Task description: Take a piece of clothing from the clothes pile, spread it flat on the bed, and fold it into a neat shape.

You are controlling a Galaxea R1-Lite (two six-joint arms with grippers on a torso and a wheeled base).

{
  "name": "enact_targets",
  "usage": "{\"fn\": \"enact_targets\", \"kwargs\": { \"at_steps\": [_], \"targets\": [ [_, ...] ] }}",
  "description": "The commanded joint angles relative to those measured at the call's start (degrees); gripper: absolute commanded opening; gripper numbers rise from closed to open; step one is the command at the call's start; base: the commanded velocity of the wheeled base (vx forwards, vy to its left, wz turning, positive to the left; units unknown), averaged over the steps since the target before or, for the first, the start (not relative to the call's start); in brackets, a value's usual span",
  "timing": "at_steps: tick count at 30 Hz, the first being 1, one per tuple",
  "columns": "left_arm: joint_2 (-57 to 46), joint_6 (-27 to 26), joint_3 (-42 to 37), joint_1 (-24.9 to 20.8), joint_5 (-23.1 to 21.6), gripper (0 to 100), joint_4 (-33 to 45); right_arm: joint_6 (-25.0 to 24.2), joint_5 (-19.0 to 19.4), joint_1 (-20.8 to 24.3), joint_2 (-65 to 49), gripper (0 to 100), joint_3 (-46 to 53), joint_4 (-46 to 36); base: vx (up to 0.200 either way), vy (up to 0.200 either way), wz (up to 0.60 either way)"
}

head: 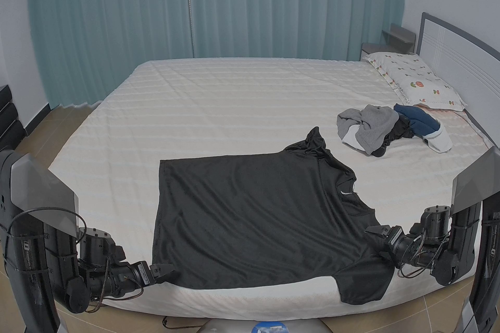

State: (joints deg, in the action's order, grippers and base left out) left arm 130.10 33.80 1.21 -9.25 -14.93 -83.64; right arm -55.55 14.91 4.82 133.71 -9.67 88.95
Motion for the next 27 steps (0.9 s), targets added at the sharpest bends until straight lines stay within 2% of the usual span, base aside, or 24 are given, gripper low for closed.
{"fn": "enact_targets", "kwargs": {
  "at_steps": [1, 12, 13, 18, 23, 27],
  "targets": [
    [1.56, 0.03, -1.21, -0.85, 0.08, 100, -0.03, 0.01, 0.03, 0.11, -0.02, 100, 0.00, 0.52, 0.000, 0.000, 0.00],
    [4.29, -0.05, -1.21, -1.29, 1.22, 100, -3.28, 0.01, 0.03, 0.11, -0.02, 100, 0.00, 0.52, 0.000, 0.000, 0.00],
    [4.55, -0.14, -1.21, -1.56, 1.84, 0, -3.55, 0.01, 0.03, 0.02, -0.02, 100, 0.00, 0.52, 0.000, 0.000, 0.00],
    [6.40, -2.34, -1.21, -2.70, 5.70, 0, -3.64, 0.09, 0.03, 0.11, -0.02, 100, 0.00, 0.52, 0.000, 0.000, 0.00],
    [6.31, -2.25, -1.21, -2.79, 7.37, 0, -3.64, 0.09, 0.03, 0.11, -0.02, 100, 0.00, 0.52, 0.000, 0.000, 0.00],
    [6.13, -2.25, -1.21, -2.52, 10.80, 0, -3.55, 0.09, 0.03, 0.11, -0.02, 100, 0.00, 0.52, 0.000, 0.000, 0.00]
  ]
}}
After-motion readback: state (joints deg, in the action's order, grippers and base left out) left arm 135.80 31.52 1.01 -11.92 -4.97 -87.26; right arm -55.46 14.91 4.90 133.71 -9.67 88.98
